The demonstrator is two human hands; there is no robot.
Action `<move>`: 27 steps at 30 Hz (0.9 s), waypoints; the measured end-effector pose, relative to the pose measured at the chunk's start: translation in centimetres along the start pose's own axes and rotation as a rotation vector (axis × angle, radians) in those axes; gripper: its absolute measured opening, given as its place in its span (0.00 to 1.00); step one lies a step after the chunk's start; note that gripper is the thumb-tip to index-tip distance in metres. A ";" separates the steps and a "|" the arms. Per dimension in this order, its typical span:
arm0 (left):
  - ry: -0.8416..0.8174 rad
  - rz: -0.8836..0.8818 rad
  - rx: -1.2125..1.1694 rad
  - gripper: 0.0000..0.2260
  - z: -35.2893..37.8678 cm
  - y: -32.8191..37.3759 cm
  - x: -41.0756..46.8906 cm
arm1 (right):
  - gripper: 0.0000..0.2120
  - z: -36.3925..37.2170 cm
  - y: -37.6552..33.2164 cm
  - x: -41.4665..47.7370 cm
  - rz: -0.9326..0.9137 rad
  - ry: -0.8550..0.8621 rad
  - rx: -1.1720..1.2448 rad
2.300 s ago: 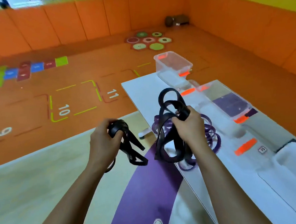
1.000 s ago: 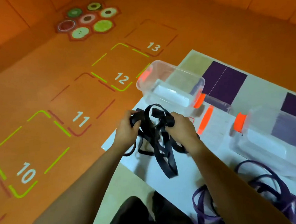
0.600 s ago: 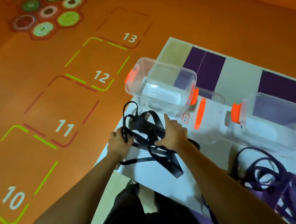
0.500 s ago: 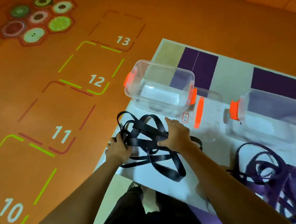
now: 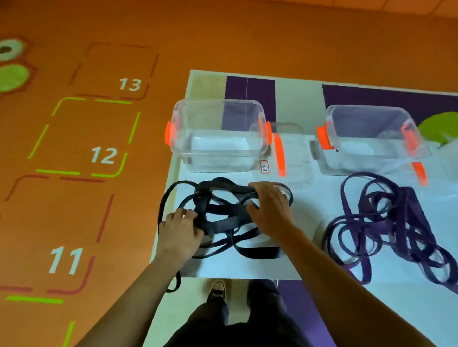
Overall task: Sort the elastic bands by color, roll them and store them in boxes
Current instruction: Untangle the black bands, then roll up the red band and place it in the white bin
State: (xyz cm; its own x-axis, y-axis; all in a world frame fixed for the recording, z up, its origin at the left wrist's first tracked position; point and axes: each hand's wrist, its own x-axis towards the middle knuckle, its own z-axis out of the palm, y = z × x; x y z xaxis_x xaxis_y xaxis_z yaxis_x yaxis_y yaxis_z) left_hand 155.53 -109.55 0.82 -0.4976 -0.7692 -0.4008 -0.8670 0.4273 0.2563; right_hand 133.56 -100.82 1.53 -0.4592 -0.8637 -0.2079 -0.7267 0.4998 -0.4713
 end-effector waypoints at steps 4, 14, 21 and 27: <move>0.105 0.233 0.011 0.16 -1.4 3.9 -0.1 | 0.20 -1.2 0.9 -2.9 -0.001 0.123 0.028; 0.255 0.684 0.081 0.13 -2.4 19.9 -2.9 | 0.21 -7.5 9.0 -11.0 0.138 0.438 0.067; 0.254 0.842 0.092 0.13 1.7 32.8 -7.1 | 0.22 -13.4 19.1 -19.0 0.286 0.526 0.074; 0.220 0.941 0.089 0.12 6.4 43.1 -10.9 | 0.21 -16.3 28.7 -25.6 0.376 0.610 0.079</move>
State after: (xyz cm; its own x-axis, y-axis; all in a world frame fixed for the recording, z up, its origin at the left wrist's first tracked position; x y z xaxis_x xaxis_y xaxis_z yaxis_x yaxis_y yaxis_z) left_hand 123.45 -79.65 10.58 -0.9805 -0.1626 0.1101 -0.1203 0.9407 0.3171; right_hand 116.12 -63.27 7.28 -0.8914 -0.4320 0.1366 -0.4347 0.7302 -0.5271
